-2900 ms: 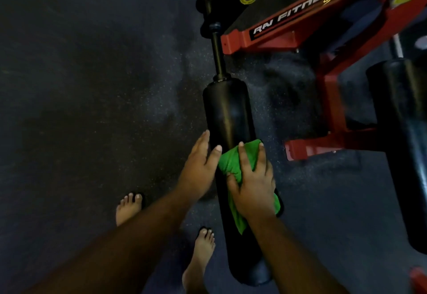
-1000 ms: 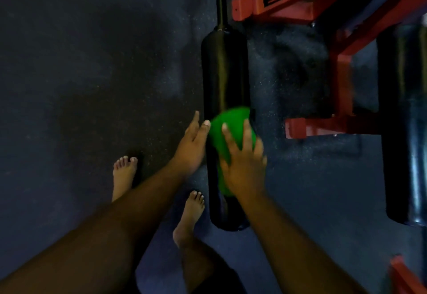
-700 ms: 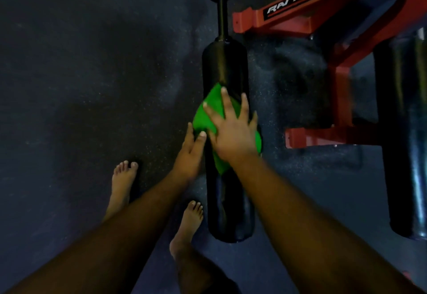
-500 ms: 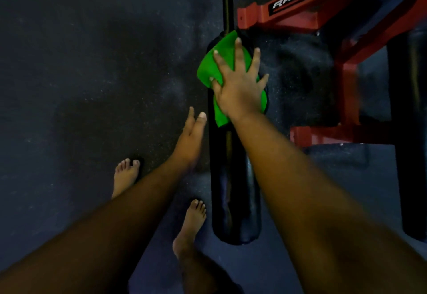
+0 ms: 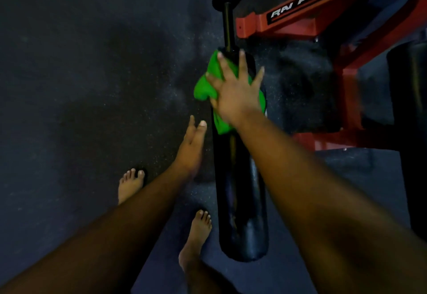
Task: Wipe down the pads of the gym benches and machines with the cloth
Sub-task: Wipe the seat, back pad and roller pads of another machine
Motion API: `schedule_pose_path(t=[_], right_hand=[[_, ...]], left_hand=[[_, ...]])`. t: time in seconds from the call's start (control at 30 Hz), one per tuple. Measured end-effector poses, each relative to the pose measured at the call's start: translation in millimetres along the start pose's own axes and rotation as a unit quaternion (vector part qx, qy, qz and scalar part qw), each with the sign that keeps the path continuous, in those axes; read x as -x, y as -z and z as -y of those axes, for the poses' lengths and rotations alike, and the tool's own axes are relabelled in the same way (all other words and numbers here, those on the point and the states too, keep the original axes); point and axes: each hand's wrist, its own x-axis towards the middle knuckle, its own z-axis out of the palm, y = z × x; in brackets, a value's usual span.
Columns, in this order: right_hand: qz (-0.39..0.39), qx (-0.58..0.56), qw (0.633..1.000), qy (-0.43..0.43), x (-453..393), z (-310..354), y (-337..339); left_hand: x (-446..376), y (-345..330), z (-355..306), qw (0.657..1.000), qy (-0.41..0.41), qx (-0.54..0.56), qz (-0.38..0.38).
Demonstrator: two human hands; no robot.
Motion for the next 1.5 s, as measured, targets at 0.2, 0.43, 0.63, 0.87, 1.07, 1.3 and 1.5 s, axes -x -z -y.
schedule_pose_path(t=[0.2, 0.43, 0.63, 0.87, 1.07, 1.3, 1.5], right_hand=[[0.081, 0.221, 0.957, 0.167, 36, 39, -12], [0.137, 0.062, 0.96, 0.236, 235, 39, -69], [0.035, -0.097, 0.994, 0.045, 184, -4, -56], [-0.043, -0.26, 0.954, -0.145, 50, -17, -23], [-0.072, -0.454, 0.86, -0.221, 56, -38, -36], [-0.046, -0.476, 0.822, -0.311, 171, 2, -75], [-0.125, -0.471, 0.846, -0.217, 18, -45, -47]], left_hand=[[-1, 10, 1, 1.0, 0.013, 0.005, 0.009], [24, 10, 15, 0.995, 0.078, -0.005, 0.068], [21, -11, 2, 0.996, 0.062, 0.0, 0.065], [-13, -27, -38, 0.991, -0.086, -0.098, -0.014], [-21, -30, -37, 0.979, -0.119, -0.16, 0.04], [-11, -35, -28, 0.985, -0.072, -0.135, 0.085], [-21, -36, -19, 0.977, -0.117, -0.176, 0.04]])
